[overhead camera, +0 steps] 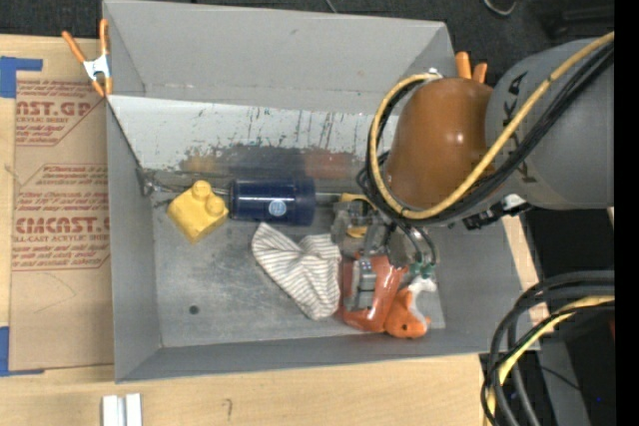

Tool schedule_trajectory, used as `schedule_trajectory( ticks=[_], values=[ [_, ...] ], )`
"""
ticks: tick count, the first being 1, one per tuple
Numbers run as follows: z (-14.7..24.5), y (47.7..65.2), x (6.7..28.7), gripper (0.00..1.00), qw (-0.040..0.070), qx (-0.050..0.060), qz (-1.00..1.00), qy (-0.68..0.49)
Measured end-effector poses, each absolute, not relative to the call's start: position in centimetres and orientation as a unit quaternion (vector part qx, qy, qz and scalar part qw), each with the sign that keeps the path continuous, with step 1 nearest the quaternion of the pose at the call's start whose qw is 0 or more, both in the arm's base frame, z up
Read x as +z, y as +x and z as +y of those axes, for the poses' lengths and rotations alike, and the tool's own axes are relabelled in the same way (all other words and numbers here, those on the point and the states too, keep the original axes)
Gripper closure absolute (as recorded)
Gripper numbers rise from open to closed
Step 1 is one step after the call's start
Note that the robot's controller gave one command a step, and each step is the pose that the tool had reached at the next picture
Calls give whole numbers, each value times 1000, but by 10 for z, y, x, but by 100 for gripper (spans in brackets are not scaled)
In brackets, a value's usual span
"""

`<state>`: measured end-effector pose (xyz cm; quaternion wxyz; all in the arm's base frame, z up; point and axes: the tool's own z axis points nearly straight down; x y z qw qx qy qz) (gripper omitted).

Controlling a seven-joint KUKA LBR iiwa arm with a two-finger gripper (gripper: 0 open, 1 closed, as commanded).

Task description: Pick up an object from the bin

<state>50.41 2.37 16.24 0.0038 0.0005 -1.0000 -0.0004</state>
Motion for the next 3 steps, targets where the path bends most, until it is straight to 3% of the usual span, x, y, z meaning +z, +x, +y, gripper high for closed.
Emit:
schedule_trajectory(
  ticks=[1,2,3],
  values=[
    [24,506,167,0,0,-1,-1000,0],
    [24,511,125,0,-5,-1,-1000,4],
    [25,506,70,100,0,0,-998,61]
  ],
)
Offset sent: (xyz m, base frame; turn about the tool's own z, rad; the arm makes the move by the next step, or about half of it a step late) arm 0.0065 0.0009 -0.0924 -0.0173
